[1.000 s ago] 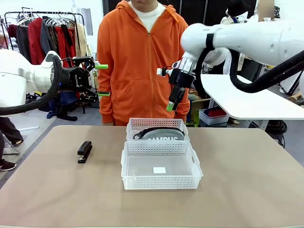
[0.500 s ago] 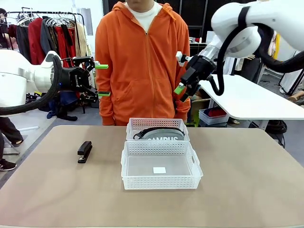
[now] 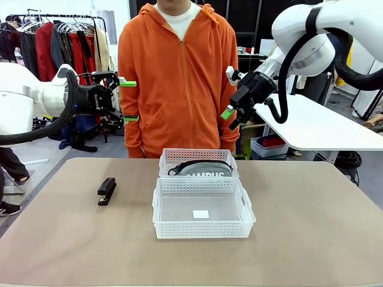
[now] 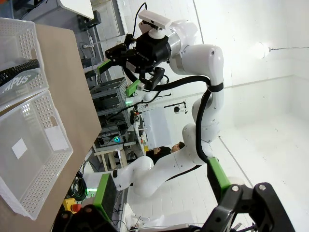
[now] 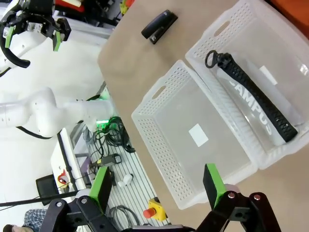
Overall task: Distribute items into two baskets.
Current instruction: Pick up the Stapler that the person points to.
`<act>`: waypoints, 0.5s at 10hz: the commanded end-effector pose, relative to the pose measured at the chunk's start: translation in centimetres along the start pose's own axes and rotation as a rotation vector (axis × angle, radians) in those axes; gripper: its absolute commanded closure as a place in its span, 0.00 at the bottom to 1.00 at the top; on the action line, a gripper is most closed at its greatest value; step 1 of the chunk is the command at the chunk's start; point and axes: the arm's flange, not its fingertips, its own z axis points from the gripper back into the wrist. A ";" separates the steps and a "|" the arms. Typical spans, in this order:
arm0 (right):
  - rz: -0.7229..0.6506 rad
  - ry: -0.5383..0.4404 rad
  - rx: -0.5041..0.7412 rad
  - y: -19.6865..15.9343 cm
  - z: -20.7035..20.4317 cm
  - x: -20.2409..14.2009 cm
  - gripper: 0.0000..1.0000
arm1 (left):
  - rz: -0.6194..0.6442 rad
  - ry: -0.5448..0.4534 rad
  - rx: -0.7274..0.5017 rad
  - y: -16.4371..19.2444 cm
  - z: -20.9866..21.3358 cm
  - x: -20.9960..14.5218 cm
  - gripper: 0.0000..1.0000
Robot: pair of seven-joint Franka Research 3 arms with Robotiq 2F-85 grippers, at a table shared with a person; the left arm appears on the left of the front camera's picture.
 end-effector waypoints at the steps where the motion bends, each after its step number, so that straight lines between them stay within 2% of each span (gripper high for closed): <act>1: 0.013 0.013 0.000 -0.1 0.6 0.4 0.00 | -0.004 -0.003 -0.001 -0.2 0.1 0.0 0.00; 3: 0.002 0.001 0.001 0.0 -0.1 0.2 0.00 | -0.004 -0.003 -0.001 -0.2 0.1 0.0 0.00; 4: -0.127 -0.121 0.059 0.1 2.1 -0.8 0.00 | -0.004 -0.003 -0.001 -0.2 0.1 0.0 0.00; 5: -0.178 -0.179 0.175 0.8 3.2 -2.0 0.00 | -0.004 -0.003 -0.001 -0.2 0.1 0.0 0.00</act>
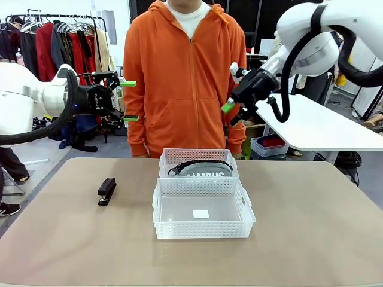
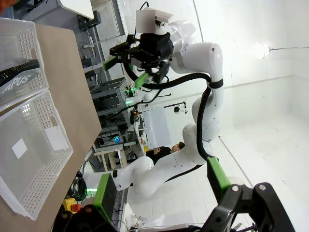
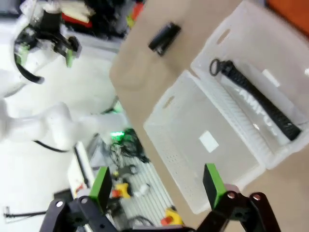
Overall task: Distribute items into two baskets.
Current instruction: Pick up the Stapler that the person points to.
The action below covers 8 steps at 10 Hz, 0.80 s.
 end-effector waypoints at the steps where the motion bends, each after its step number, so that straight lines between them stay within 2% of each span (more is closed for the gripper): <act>1: -0.156 -0.138 0.121 1.2 2.8 -3.0 0.00 | -0.004 -0.003 -0.001 -0.2 0.1 0.0 0.00; 2: -0.207 -0.196 0.150 1.7 4.2 -4.6 0.00 | -0.004 -0.003 -0.001 -0.2 0.1 0.0 0.00; 4: -0.186 -0.267 0.243 2.5 6.2 -8.1 0.00 | -0.004 -0.003 -0.001 -0.2 0.1 0.0 0.00; 6: -0.190 -0.360 0.296 1.4 7.3 -11.2 0.00 | -0.004 -0.003 -0.001 -0.2 0.1 0.0 0.00; 8: -0.226 -0.433 0.405 -2.0 6.7 -13.9 0.00 | -0.004 -0.003 -0.001 -0.2 0.1 0.0 0.00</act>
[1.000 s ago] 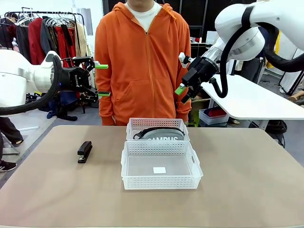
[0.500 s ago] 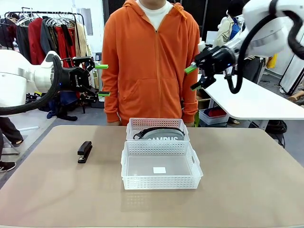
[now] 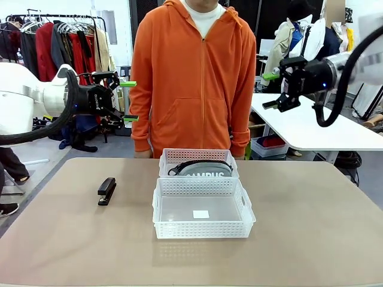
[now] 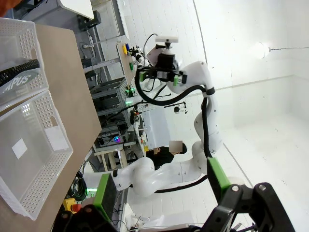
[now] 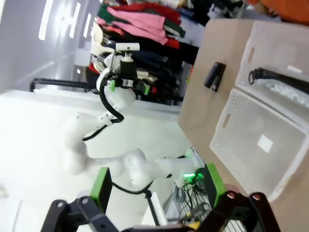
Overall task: Distribute items into two baskets.
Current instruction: Pick up the Stapler that the person points to.
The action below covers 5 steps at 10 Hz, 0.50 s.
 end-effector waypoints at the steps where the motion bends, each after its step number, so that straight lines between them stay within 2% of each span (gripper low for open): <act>1: -0.036 -0.058 0.088 -3.0 0.5 -1.6 0.00 | -0.004 -0.003 -0.001 -0.2 0.1 0.0 0.00; 3: -0.024 -0.085 0.115 -4.0 0.9 -2.0 0.00 | -0.004 -0.003 -0.001 -0.2 0.1 0.0 0.00; 4: -0.028 -0.071 0.136 -4.2 1.6 -2.0 0.00 | -0.004 -0.003 -0.001 -0.2 0.1 0.0 0.00; 5: -0.009 -0.032 0.087 -4.1 1.3 -1.9 0.00 | -0.004 -0.003 -0.001 -0.2 0.1 0.0 0.00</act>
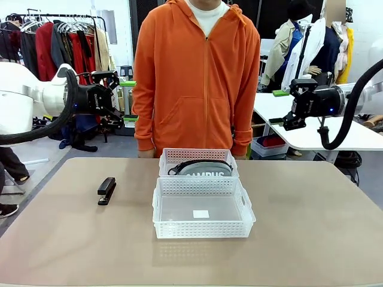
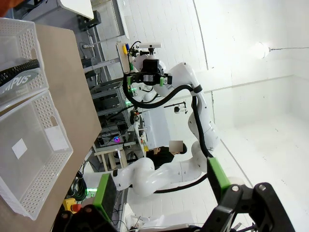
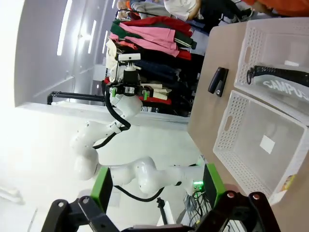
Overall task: Distribute items into two baskets.
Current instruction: Pick up the Stapler that the person points to.
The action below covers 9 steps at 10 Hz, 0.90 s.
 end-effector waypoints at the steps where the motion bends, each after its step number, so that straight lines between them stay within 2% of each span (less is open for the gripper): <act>1: -0.006 -0.010 -0.004 -0.2 0.0 0.0 0.00 | -0.004 -0.003 -0.001 -0.2 0.1 0.0 0.00; 9: -0.006 -0.010 -0.004 -0.2 0.0 0.0 0.00 | -0.004 -0.003 -0.001 -0.2 0.1 0.0 0.00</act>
